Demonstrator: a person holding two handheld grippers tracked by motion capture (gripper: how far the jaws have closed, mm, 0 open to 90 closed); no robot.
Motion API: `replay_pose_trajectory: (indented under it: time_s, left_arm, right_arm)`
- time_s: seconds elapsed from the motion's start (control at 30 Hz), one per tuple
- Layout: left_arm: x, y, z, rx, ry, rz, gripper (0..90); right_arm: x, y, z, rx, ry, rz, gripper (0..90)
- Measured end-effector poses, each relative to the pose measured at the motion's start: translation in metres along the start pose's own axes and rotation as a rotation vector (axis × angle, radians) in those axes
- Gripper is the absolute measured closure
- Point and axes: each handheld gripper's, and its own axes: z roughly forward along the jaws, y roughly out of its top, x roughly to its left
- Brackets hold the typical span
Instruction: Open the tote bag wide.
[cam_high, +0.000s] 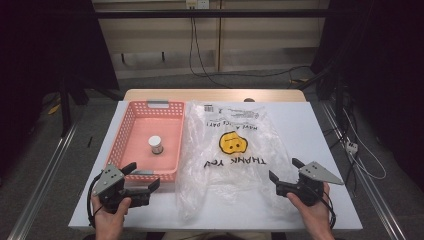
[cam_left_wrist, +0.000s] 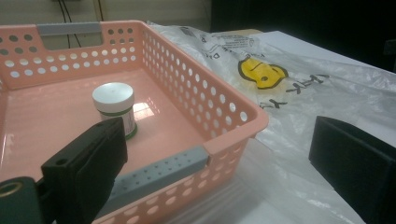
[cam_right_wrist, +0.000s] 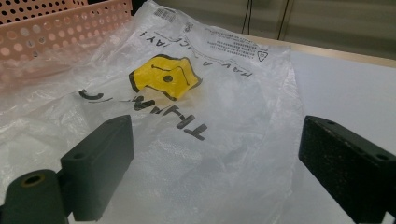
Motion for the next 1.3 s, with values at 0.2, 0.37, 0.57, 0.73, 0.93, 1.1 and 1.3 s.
replay_pose_trajectory:
  time_s: [0.2, 0.37, 0.57, 0.73, 0.93, 1.1, 1.3]
  left_arm:
    - [-0.002, 0.001, 0.001, 0.015, -0.017, 0.018, 4.6]
    - [-0.002, -0.001, 0.002, 0.036, -0.013, 0.025, 5.6]
    - [-0.002, -0.001, 0.003, 0.035, -0.018, 0.024, 6.0]
    - [-0.003, -0.002, 0.006, 0.049, -0.005, 0.03, 6.3]
    - [-0.003, -0.003, 0.004, 0.053, -0.007, 0.031, 6.2]
    - [-0.006, -0.004, 0.004, 0.064, -0.025, 0.045, 6.6]
    - [-0.008, -0.003, 0.001, 0.05, -0.036, 0.046, 6.3]
  right_arm:
    - [-0.002, 0.0, -0.001, -0.001, 0.003, 0.005, 9.9]
    - [-0.001, 0.0, 0.0, 0.003, 0.014, 0.001, 9.7]
    - [0.0, 0.0, -0.001, 0.003, 0.03, -0.009, 7.5]
    - [0.002, 0.001, 0.001, 0.033, 0.091, 0.003, 3.9]
    - [0.008, 0.007, 0.007, 0.057, 0.132, -0.025, 4.7]
    - [0.015, 0.014, 0.01, 0.075, 0.143, -0.073, 6.8]
    - [0.024, 0.027, 0.021, 0.139, 0.228, -0.077, 8.1]
